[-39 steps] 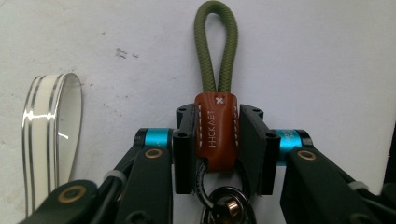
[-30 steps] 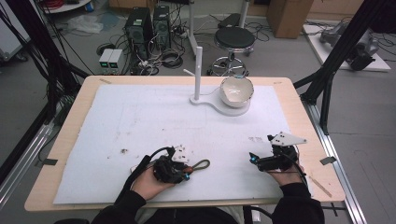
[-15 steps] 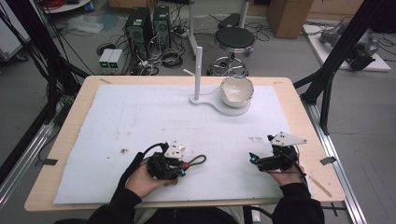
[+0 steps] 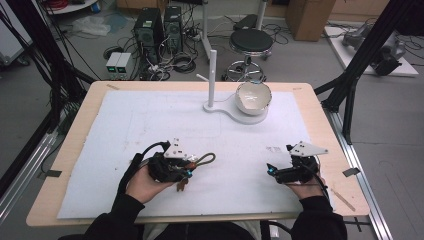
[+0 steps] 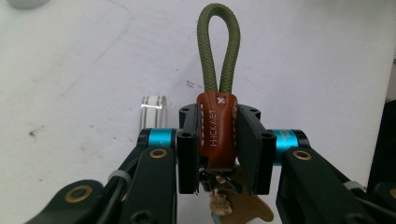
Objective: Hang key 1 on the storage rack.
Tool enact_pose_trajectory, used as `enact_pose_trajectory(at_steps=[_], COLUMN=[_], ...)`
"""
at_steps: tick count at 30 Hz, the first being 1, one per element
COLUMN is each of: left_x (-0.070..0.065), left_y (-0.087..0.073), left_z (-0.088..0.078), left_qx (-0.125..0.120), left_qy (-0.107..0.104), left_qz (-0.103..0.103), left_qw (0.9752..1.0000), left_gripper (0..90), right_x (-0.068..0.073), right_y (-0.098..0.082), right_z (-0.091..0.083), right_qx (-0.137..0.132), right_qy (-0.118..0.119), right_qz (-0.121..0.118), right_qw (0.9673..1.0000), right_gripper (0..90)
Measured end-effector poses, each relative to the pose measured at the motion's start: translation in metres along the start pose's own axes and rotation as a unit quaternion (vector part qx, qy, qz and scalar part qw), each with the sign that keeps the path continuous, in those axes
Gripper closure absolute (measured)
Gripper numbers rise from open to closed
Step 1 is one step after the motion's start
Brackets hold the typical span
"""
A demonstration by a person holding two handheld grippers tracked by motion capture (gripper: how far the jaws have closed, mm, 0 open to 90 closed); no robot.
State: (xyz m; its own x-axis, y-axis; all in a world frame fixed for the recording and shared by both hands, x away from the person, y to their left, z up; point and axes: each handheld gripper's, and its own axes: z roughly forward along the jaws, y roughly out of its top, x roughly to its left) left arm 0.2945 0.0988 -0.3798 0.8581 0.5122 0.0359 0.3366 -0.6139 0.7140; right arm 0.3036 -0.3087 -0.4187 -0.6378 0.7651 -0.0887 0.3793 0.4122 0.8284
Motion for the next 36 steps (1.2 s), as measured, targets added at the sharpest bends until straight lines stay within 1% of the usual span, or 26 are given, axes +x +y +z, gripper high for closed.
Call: enact_pose_trajectory(at_steps=[3,4,5,6,7,8,9,10,11,12,15,16,17,18,21,22,23,24,27,28,29,30,31,32,35,36], left_x=[0.003,0.006,0.006,0.009,0.009,0.012,0.012,0.016,0.016,0.021,0.025,0.029,0.029,0.033,0.036,0.039,0.039,0.043,0.046,0.049,0.049,0.053,0.053,0.056,0.059,0.062], left_y=[0.005,0.011,0.011,0.017,0.017,0.022,0.022,0.026,0.026,0.031,0.036,0.04,0.04,0.044,0.048,0.05,0.05,0.053,0.057,0.061,0.061,0.066,0.066,0.07,0.075,0.079], left_z=[-0.004,-0.008,-0.008,-0.012,-0.012,-0.015,-0.015,-0.016,-0.016,-0.016,-0.017,-0.019,-0.019,-0.021,-0.022,-0.021,-0.021,-0.019,-0.019,-0.02,-0.02,-0.019,-0.019,-0.018,-0.017,-0.017], left_qx=[-0.004,-0.003,-0.003,-0.005,-0.005,-0.011,-0.011,-0.012,-0.012,-0.01,-0.007,-0.014,-0.014,-0.016,-0.02,-0.023,-0.023,-0.022,-0.024,-0.026,-0.026,-0.029,-0.029,-0.027,-0.027,-0.028], left_qy=[0.001,0.007,0.007,0.011,0.011,0.013,0.013,0.01,0.01,0.011,0.014,0.012,0.012,0.014,0.012,0.009,0.009,0.013,0.014,0.016,0.016,0.011,0.011,0.011,0.014,0.013], left_qz=[0.003,0.009,0.009,0.012,0.012,0.014,0.014,0.015,0.015,0.013,0.016,0.012,0.012,0.011,0.011,0.007,0.007,0.007,0.004,0.004,0.004,0.0,0.0,-0.001,0.001,0.001], left_qw=[1.0,0.9999,0.9999,0.9998,0.9998,0.9998,0.9998,0.9998,0.9998,0.9998,0.9998,0.9998,0.9998,0.9997,0.9997,0.9997,0.9997,0.9997,0.9996,0.9995,0.9995,0.9995,0.9995,0.9996,0.9995,0.9995], left_gripper=[70.1,70.1,70.1,70.1,70.2,70.2,70.2,70.2,70.2,70.2,70.2,70.2,70.2,70.2,70.2,70.2,70.2,70.2,70.2,70.2,70.2,70.2,70.2,70.2,70.2,70.3], right_x=[0.0,0.0,0.0,0.0,0.0,0.0,0.0,0.0,0.0,0.0,-0.001,-0.001,-0.001,-0.001,-0.001,0.0,0.0,0.0,-0.001,-0.001,-0.001,-0.001,-0.001,-0.001,0.0,0.0], right_y=[0.0,0.0,0.0,0.0,0.0,0.0,0.0,0.0,0.0,0.0,0.0,0.0,0.0,0.0,0.0,0.0,0.0,0.0,0.0,0.0,0.0,0.0,0.0,0.0,0.0,0.0], right_z=[0.0,0.0,0.0,0.0,0.0,0.0,0.0,0.001,0.001,0.001,0.0,0.0,0.0,0.0,0.0,0.0,-0.001,-0.001,-0.001,-0.001,-0.001,-0.001,-0.001,-0.001,-0.001,-0.001], right_qx=[0.0,-0.001,-0.001,-0.003,-0.003,-0.002,-0.002,-0.001,-0.001,0.0,-0.003,-0.005,-0.004,-0.004,-0.002,-0.004,-0.005,-0.007,-0.006,-0.005,-0.005,-0.005,-0.005,-0.005,-0.004,-0.004], right_qy=[0.001,0.001,0.001,0.001,0.001,0.002,0.002,0.004,0.004,0.004,0.003,0.003,0.003,0.003,0.004,0.004,0.005,0.004,0.005,0.005,0.006,0.006,0.006,0.006,0.006,0.005], right_qz=[0.001,0.001,0.001,0.002,0.002,0.002,0.002,0.001,0.0,0.003,0.004,0.004,0.004,0.004,0.003,0.004,0.006,0.005,0.006,0.006,0.006,0.006,0.006,0.006,0.005,0.004], right_qw=[1.0,1.0,1.0,1.0,1.0,1.0,1.0,1.0,1.0,1.0,1.0,1.0,1.0,1.0,1.0,1.0,1.0,1.0,1.0,1.0,0.9999,1.0,1.0,0.9999,1.0,1.0], right_gripper=[0.6,0.6,0.6,0.6,0.6,0.6,0.6,0.6,0.6,0.6,0.6,0.6,0.6,0.6,0.6,0.6,0.6,0.6,0.6,0.6,0.6,0.6,0.6,0.6,0.6,0.6])
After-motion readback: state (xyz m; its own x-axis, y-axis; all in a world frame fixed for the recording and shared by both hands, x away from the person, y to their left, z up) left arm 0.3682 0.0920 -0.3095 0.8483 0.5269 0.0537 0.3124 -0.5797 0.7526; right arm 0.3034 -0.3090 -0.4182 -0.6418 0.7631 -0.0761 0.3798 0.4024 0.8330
